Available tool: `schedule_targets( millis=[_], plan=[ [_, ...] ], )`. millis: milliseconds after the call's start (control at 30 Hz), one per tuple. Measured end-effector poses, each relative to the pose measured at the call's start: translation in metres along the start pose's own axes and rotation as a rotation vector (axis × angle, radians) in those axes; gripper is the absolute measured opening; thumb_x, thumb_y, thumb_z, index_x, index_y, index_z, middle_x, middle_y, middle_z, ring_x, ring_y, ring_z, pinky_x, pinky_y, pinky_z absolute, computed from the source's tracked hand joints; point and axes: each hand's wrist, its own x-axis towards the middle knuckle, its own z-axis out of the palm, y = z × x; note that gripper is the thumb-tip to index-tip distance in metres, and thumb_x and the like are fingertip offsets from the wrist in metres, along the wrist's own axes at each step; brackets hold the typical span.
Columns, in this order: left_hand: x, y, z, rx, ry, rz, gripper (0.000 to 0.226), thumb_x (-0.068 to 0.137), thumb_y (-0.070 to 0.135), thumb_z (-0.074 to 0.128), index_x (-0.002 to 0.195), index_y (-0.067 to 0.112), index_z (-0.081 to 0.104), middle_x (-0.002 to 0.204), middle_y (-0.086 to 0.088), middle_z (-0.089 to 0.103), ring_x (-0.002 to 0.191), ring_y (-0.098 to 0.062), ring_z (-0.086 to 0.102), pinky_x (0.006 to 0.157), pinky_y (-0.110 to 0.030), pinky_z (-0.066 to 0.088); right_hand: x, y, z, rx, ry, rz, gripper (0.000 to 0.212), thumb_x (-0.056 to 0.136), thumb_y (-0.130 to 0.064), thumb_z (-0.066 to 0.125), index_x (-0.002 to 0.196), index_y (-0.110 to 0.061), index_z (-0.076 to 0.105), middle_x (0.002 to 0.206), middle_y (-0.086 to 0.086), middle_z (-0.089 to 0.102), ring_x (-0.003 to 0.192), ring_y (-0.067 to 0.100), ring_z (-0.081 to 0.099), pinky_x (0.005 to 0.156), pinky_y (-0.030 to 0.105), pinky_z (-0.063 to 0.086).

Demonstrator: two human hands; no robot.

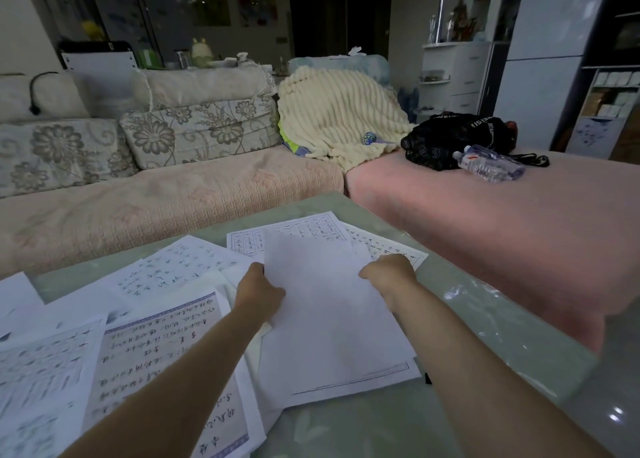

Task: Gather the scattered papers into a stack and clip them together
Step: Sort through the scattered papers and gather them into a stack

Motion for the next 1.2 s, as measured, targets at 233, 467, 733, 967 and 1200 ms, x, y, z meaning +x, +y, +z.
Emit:
schedule_targets(
  millis=[233,467,733,967,1200],
  plan=[
    [0.001,-0.006,-0.003,-0.096,-0.032,-0.012,0.035,0.082,0.011,0.068,0.113,0.009,0.053,0.098,-0.001,0.058,0.089,-0.022,0.054,0.074,-0.028,0.042,0.000,0.004,-0.010,-0.061,-0.116,0.049,0.019,0.081,-0.001,0.072,0.098,0.003,0.064,0.093,0.016,0.069,0.077,0.027,0.067,0.069,0.030,0.052],
    [0.002,-0.007,-0.005,-0.175,-0.039,0.031,0.040,0.082,0.022,0.072,0.117,0.013,0.055,0.109,-0.002,0.064,0.094,-0.022,0.062,0.083,-0.039,0.055,0.002,0.010,-0.007,-0.173,-0.005,-0.198,0.014,0.080,-0.002,0.064,0.091,-0.004,0.073,0.089,0.011,0.072,0.074,0.022,0.060,0.065,0.028,0.045],
    [-0.008,0.004,-0.012,-0.048,-0.119,0.069,0.072,0.091,0.043,0.061,0.148,0.009,0.032,0.147,-0.009,0.043,0.133,-0.027,0.042,0.108,-0.040,0.037,-0.012,0.004,-0.044,0.020,0.165,-0.439,0.018,0.082,-0.009,0.058,0.090,-0.017,0.072,0.083,-0.003,0.074,0.074,0.021,0.067,0.068,0.033,0.053],
    [-0.018,0.028,-0.035,-0.313,0.087,0.036,0.081,0.089,0.052,0.059,0.152,0.016,0.023,0.156,-0.011,0.027,0.142,-0.032,0.028,0.114,-0.052,0.029,-0.034,0.005,-0.070,0.319,0.322,-0.372,0.020,0.085,0.000,0.057,0.079,-0.016,0.068,0.076,-0.002,0.067,0.067,0.018,0.057,0.063,0.028,0.044],
    [-0.037,0.047,-0.057,-0.185,-0.045,0.327,0.066,0.095,0.028,0.058,0.152,0.018,0.027,0.156,0.003,0.031,0.142,-0.018,0.030,0.115,-0.038,0.029,-0.050,0.013,-0.069,0.345,0.111,-0.335,0.019,0.084,-0.003,0.059,0.086,-0.016,0.073,0.077,0.002,0.071,0.065,0.019,0.059,0.064,0.032,0.046]
  ],
)
